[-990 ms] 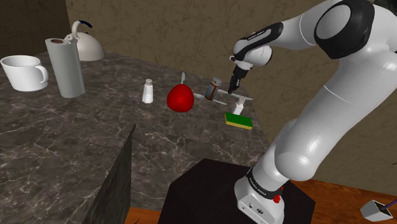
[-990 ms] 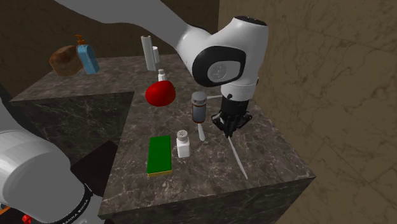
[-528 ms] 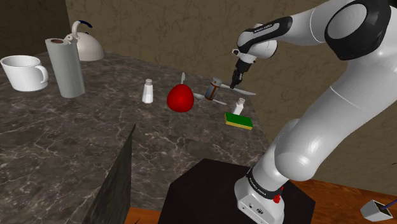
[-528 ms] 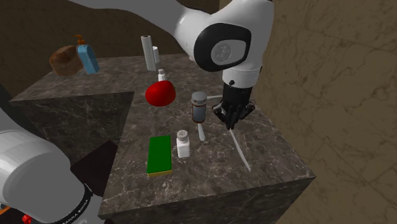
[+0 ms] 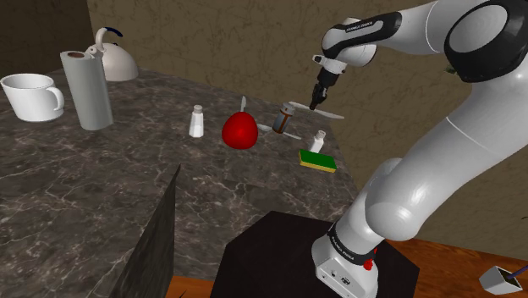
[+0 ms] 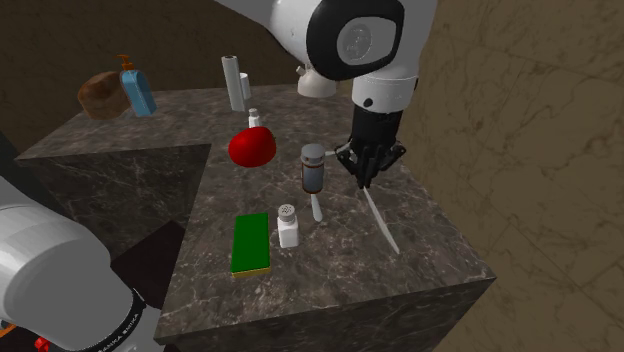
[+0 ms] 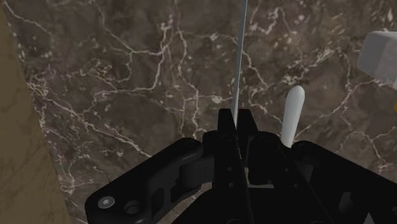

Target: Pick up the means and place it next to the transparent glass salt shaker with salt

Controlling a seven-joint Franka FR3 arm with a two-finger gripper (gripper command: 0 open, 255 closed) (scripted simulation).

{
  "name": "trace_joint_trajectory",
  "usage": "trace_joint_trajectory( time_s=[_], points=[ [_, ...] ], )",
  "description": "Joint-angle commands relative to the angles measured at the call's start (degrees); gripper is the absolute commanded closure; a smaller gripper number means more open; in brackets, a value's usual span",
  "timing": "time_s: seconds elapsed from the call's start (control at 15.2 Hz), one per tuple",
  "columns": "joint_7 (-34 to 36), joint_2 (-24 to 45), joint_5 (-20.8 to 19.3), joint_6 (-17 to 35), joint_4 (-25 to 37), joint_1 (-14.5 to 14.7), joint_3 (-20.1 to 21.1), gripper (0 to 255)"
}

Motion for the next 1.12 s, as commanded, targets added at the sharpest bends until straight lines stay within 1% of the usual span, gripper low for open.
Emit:
trace_joint_trajectory(
  time_s=[0.0, 0.99, 1.06],
  points=[
    [0.3, -0.6, -0.4, -1.6, 1.1, -0.1, 0.2, 255],
    [1.9, -3.1, -1.8, -13.1, 10.6, 0.1, 1.8, 255],
    [3.7, -4.2, -2.3, -13.0, 9.6, 0.5, 3.0, 255]
  ],
)
